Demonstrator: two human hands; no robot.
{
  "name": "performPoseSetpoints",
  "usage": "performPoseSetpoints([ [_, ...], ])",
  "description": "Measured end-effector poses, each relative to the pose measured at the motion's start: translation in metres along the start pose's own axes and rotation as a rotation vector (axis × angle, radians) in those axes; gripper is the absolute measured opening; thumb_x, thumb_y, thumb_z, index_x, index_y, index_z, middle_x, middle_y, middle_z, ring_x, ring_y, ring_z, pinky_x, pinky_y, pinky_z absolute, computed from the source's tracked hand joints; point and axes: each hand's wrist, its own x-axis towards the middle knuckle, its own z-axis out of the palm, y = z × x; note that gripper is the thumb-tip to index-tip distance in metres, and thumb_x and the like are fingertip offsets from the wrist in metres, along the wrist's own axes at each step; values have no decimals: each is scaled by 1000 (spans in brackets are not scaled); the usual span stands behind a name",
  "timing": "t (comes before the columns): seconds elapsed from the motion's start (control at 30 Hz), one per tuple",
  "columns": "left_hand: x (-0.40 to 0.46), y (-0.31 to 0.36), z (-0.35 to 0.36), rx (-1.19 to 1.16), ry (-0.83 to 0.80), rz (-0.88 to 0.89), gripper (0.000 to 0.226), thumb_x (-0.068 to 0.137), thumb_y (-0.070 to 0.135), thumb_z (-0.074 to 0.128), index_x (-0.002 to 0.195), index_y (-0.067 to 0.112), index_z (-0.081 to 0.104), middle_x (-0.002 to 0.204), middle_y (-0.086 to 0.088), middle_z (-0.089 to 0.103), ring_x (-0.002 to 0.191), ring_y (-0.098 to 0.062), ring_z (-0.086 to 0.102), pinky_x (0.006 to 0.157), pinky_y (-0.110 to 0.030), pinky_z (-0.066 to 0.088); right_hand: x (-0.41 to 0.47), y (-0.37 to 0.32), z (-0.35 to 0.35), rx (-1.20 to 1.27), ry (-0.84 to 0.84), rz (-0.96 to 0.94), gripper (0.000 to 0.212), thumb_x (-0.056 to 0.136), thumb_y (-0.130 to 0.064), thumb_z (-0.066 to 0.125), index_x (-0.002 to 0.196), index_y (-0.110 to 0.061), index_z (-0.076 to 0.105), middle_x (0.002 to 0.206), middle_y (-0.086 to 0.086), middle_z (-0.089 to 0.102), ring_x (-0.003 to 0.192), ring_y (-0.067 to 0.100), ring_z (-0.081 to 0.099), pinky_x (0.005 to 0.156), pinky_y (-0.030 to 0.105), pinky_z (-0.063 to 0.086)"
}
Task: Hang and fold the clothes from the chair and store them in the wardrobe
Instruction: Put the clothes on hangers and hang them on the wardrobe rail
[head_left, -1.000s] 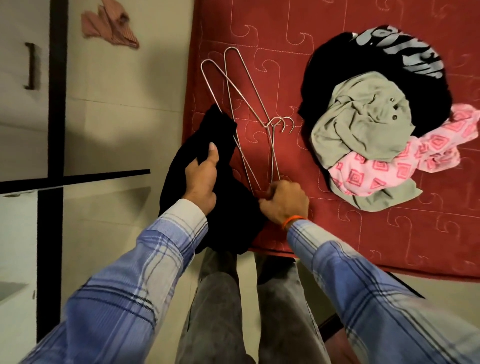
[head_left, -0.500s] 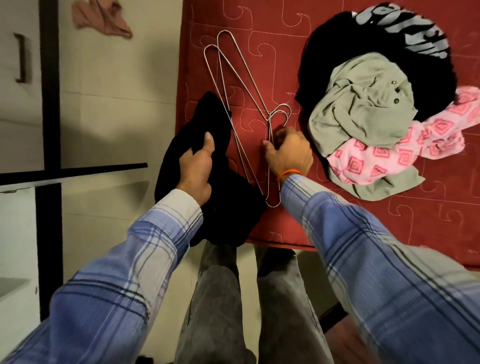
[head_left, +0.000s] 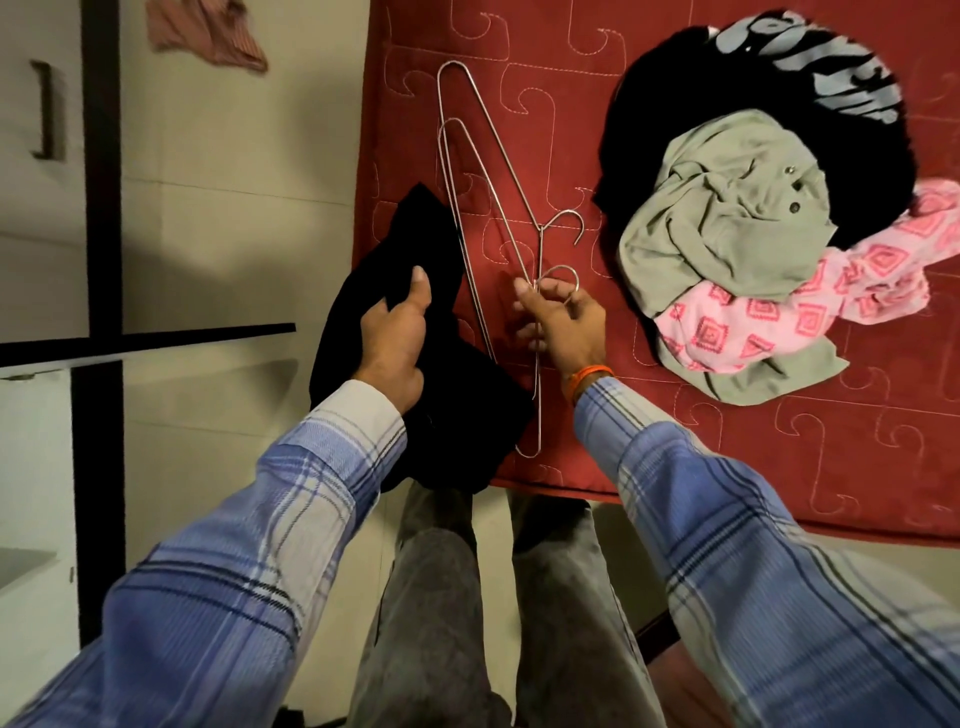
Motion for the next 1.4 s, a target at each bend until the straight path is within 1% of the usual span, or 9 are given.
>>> performPoseSetpoints([
  [0.1,2,-2,-1,1,1,8,55,88,41,69,134,14,56,122,-6,67,109,-25,65,97,-44,53,-2,-6,7,76,-27,-33,37,85,-30,75,112,-10,60,65,3,70,50,22,55,38,21,39],
  [0.27,2,-4,-3,8,-13,0,57,87,44,69,135,17,55,124,-4,66,111,-25,64,97,-44,52,2,-4,12,73,-32,-146,24,98,-32,57,108,-17,72,66,4,65,35,11,43,35,15,30],
  [0.47,-15,0,-11,-29,3,26,57,88,43,69,136,16,55,124,-4,66,110,-24,65,97,-43,53,-6,-6,10,122,-28,-170,23,97,-26,59,82,-15,74,64,8,58,39,9,33,37,16,25],
  [0.57,-38,5,-23,-81,30,58,55,86,45,69,131,15,59,119,-3,68,107,-23,66,96,-43,53,-22,-19,6,84,-46,-209,29,96,-27,60,72,-17,73,66,-1,63,46,7,39,41,18,29],
  [0.77,-88,7,-73,-276,104,65,104,38,72,81,123,15,64,114,-5,72,101,-25,70,94,-47,53,-80,-56,9,-45,-150,-226,31,95,-29,61,68,-23,73,62,6,56,37,11,34,38,17,27],
  [0.9,-140,5,-110,-396,195,125,68,68,55,78,119,11,66,110,-10,72,99,-28,71,91,-51,55,-121,-67,23,-136,-266,-241,28,91,-33,65,82,-8,75,61,6,57,38,11,35,37,19,25],
  [1.0,-176,-4,-144,-459,286,137,45,88,42,68,120,11,64,113,-12,71,100,-28,70,92,-49,55,-155,-64,39,-308,-352,-294,27,78,-51,67,61,-33,74,58,0,63,42,10,45,48,28,33],
  [1.2,-225,-26,-221,-634,326,166,53,84,45,71,124,11,61,114,-10,70,102,-28,69,95,-45,53,-223,-53,81,-440,-498,-395,36,83,-42,67,49,-29,69,47,-9,57,50,15,49,61,36,41],
  [1.4,-264,-40,-300,-783,325,214,53,83,47,70,123,13,63,111,-11,72,96,-29,71,90,-46,56,-308,-37,124,-510,-650,-452,29,88,-38,64,63,-23,71,62,1,62,38,8,39,45,25,30],
])
